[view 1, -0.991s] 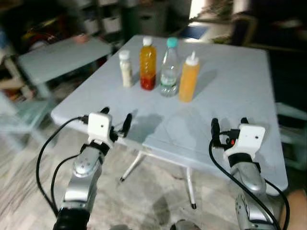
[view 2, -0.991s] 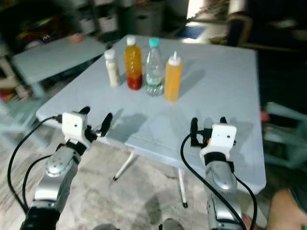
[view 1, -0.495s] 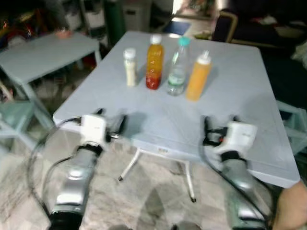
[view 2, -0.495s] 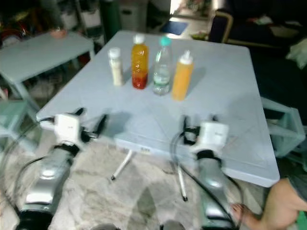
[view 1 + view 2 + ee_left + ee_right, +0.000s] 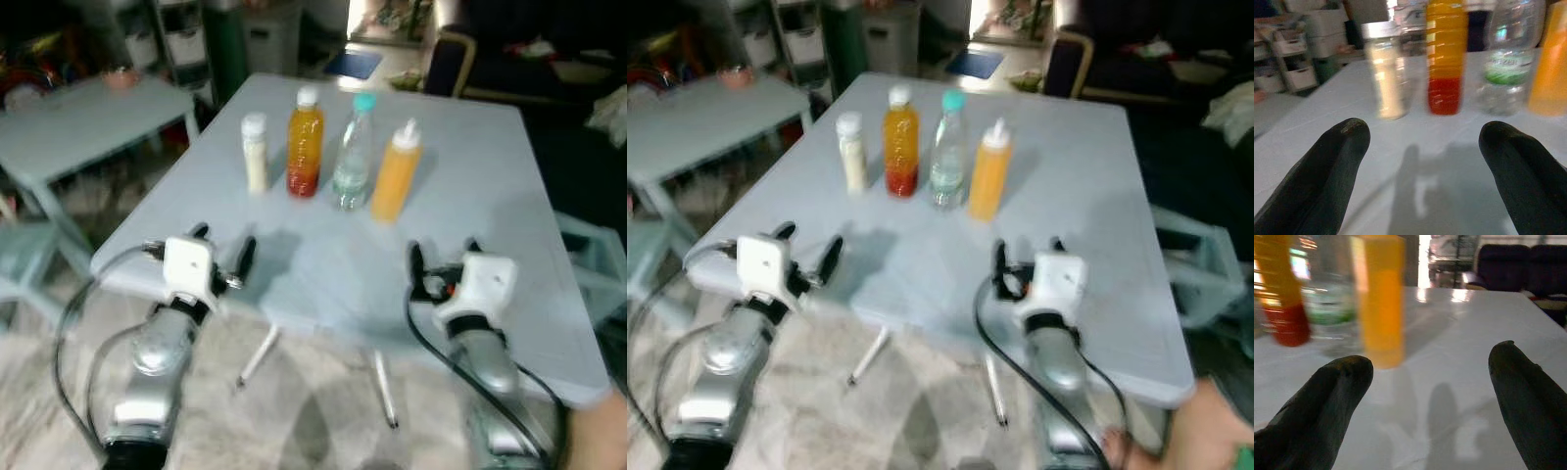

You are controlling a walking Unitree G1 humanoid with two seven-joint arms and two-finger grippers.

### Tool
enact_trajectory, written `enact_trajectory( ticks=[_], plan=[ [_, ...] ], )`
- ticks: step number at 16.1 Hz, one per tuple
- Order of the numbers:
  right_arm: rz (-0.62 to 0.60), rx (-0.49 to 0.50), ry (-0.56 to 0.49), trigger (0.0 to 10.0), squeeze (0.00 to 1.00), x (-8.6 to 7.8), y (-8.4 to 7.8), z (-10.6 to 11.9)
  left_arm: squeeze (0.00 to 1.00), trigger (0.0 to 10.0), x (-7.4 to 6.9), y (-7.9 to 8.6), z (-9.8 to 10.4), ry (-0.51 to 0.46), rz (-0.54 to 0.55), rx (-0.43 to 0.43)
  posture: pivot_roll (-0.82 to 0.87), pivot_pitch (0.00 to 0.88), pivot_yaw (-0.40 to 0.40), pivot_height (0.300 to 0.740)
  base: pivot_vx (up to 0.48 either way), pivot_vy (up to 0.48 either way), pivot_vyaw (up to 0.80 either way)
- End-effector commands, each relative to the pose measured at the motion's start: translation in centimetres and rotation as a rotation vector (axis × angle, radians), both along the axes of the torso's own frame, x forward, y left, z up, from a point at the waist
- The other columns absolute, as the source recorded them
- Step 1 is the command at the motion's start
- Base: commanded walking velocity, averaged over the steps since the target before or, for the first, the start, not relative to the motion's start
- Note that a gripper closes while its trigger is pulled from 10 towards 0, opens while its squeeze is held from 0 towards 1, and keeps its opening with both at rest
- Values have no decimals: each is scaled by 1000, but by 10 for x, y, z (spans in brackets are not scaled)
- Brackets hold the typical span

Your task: Restocking fridge

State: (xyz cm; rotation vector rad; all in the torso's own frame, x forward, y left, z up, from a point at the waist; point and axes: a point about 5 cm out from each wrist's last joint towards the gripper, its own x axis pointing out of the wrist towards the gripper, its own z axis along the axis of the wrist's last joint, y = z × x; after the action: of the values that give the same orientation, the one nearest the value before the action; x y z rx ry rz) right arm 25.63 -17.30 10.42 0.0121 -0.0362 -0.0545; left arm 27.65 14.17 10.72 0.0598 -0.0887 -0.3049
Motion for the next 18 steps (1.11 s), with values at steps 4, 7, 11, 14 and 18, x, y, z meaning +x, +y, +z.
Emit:
enact_trajectory(
  ticks=[4,7,11,14,18],
  plan=[
    [9,5,-12,10000,0,2,3,3,0,10000,-2,0,0,6,-23,-1,-26,37,9,740,379,0,0],
    [14,2,-11,10000,0,3,3,3,0,10000,-3,-1,1,6,-29,-10,-24,40,6,740,96,0,0],
    [23,-1,-7,10000,0,2,5,2,0,10000,-6,1,0,13,-30,-9,-18,60,11,740,0,0,0],
    [35,-10,-27,10000,0,9,3,6,0,10000,-8,4,0,21,-29,-4,-11,76,17,740,0,0,0],
    [12,-26,-79,10000,188,19,-2,17,0,10000,-10,5,1,22,-32,3,0,83,22,740,0,0,0]
  ],
)
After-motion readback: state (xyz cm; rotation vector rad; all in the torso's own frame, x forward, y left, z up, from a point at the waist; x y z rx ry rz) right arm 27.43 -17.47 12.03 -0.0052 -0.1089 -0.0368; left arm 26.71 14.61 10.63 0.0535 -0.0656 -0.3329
